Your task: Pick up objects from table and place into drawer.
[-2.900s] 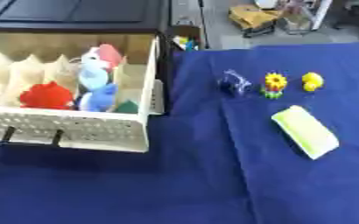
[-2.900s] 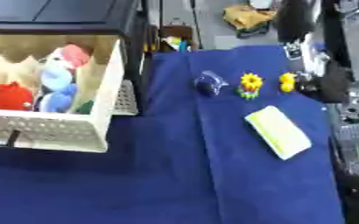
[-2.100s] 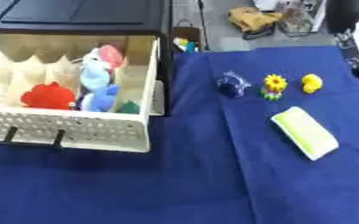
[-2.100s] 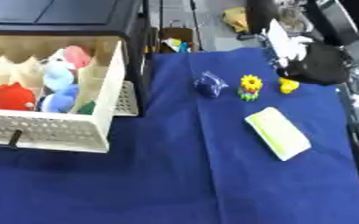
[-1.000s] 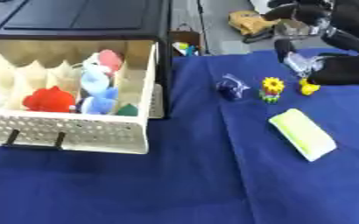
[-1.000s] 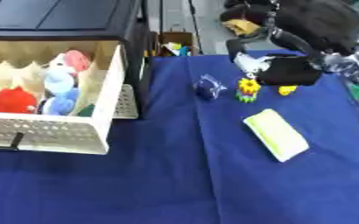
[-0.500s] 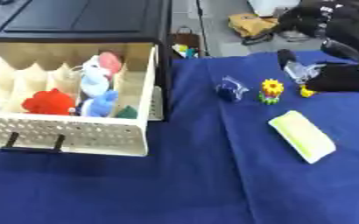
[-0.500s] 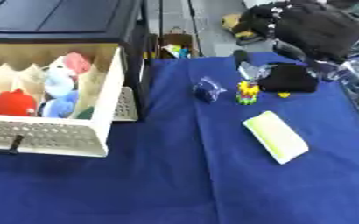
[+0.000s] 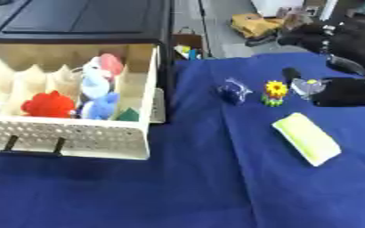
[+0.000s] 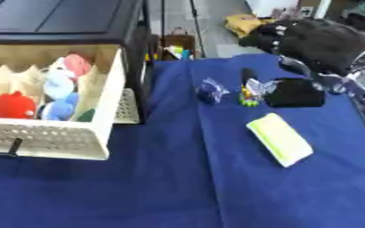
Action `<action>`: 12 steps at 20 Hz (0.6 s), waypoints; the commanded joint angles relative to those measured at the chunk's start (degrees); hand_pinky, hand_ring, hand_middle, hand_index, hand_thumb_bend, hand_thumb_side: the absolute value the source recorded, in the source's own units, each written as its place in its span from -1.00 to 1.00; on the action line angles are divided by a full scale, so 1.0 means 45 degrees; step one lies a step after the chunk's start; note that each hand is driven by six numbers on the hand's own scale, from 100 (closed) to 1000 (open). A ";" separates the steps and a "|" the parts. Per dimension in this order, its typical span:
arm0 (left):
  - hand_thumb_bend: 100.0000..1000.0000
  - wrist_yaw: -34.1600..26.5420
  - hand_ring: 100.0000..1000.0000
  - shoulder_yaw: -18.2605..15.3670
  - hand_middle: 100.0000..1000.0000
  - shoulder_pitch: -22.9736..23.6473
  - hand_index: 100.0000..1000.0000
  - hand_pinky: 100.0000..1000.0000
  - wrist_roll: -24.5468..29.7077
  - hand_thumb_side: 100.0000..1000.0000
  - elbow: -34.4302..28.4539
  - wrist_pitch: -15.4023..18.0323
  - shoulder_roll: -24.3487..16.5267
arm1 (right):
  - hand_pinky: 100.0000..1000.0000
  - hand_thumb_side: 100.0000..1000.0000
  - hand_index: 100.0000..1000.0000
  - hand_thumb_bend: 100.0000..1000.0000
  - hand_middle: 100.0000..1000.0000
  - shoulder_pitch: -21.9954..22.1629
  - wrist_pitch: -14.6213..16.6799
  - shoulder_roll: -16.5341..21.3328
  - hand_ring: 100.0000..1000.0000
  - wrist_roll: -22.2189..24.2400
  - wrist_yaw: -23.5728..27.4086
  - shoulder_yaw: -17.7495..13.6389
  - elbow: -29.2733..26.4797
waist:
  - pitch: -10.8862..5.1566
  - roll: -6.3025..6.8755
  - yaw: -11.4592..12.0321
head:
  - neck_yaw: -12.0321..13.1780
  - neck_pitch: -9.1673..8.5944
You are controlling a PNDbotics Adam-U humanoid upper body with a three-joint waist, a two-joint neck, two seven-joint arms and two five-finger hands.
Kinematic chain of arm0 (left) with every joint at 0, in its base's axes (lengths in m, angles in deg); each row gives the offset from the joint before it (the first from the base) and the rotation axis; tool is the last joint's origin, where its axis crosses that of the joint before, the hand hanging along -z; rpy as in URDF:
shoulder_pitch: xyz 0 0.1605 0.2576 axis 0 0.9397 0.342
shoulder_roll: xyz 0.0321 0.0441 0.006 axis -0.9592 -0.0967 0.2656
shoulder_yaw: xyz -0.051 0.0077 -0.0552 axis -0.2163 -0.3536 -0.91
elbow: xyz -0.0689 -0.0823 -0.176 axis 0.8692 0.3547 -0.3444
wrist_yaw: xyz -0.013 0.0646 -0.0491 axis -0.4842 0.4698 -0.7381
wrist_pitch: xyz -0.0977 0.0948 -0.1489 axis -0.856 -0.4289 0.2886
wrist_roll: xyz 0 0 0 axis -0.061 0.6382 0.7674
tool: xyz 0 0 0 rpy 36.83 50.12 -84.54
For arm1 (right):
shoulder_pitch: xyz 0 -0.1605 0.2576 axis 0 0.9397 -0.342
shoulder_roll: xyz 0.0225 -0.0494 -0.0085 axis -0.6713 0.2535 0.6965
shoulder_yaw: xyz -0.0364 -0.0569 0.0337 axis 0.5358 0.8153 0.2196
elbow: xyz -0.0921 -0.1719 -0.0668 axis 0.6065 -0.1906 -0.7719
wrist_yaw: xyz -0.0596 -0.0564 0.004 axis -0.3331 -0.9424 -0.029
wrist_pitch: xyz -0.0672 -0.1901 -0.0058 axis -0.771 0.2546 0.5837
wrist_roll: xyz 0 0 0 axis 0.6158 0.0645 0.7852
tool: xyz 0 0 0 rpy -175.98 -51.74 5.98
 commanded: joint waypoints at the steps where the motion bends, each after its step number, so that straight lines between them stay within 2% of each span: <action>1: -0.60 0.0067 0.28 -0.0066 0.55 -0.0132 0.71 0.21 -0.0017 1.00 -0.0166 -0.0040 -0.0293 | 0.44 1.00 1.00 -0.67 0.66 0.0078 -0.0144 -0.0175 0.76 0.0455 -0.0084 -0.0514 -0.0245 | -0.0171 -0.0020 -0.0018 | -0.0001 -0.0152; 2: -0.60 0.0076 0.28 -0.0066 0.55 -0.0137 0.71 0.21 -0.0022 1.00 -0.0166 -0.0046 -0.0294 | 0.44 1.00 1.00 -0.67 0.66 0.0153 -0.0206 -0.0270 0.76 0.0542 -0.0138 -0.0610 -0.0253 | -0.0167 -0.0022 -0.0024 | -0.0005 -0.0161; 3: -0.60 0.0083 0.28 -0.0069 0.55 -0.0142 0.71 0.21 -0.0029 1.00 -0.0166 -0.0048 -0.0292 | 0.44 1.00 1.00 -0.54 0.64 0.0238 -0.0270 -0.0385 0.77 0.0617 -0.0201 -0.0704 -0.0227 | -0.0161 -0.0024 -0.0035 | -0.0007 -0.0174; 6: -0.60 0.0108 0.28 -0.0077 0.55 -0.0148 0.71 0.21 -0.0047 1.00 -0.0166 -0.0064 -0.0294 | 0.43 1.00 0.96 -0.44 0.56 0.0448 -0.0527 -0.0892 0.78 0.0759 -0.0551 -0.1094 -0.0081 | -0.0160 -0.0036 -0.0073 | 0.0014 -0.0178; 9: -0.60 0.0135 0.28 -0.0087 0.55 -0.0151 0.71 0.21 -0.0069 1.00 -0.0166 -0.0072 -0.0298 | 0.42 1.00 0.95 -0.18 0.55 0.0595 -0.0911 -0.1365 0.78 0.0930 -0.1080 -0.1487 0.0036 | -0.0157 -0.0031 -0.0108 | 0.0041 -0.0199; 10: -0.60 0.0143 0.28 -0.0089 0.55 -0.0148 0.71 0.21 -0.0074 1.00 -0.0166 -0.0070 -0.0298 | 0.42 1.00 0.95 -0.18 0.55 0.0614 -0.1030 -0.1473 0.78 0.1006 -0.1272 -0.1564 0.0064 | -0.0156 -0.0028 -0.0110 | 0.0038 -0.0202; 11: -0.60 0.0150 0.28 -0.0091 0.54 -0.0147 0.71 0.21 -0.0080 1.00 -0.0166 -0.0065 -0.0298 | 0.42 1.00 0.96 -0.01 0.52 0.0639 -0.1143 -0.1591 0.78 0.1113 -0.1459 -0.1632 0.0118 | -0.0156 -0.0023 -0.0112 | 0.0029 -0.0207; 12: -0.60 0.0155 0.28 -0.0092 0.54 -0.0146 0.71 0.21 -0.0087 1.00 -0.0166 -0.0061 -0.0297 | 0.42 1.00 0.96 0.00 0.52 0.0653 -0.1209 -0.1710 0.78 0.1253 -0.1646 -0.1657 0.0160 | -0.0156 -0.0022 -0.0108 | 0.0020 -0.0212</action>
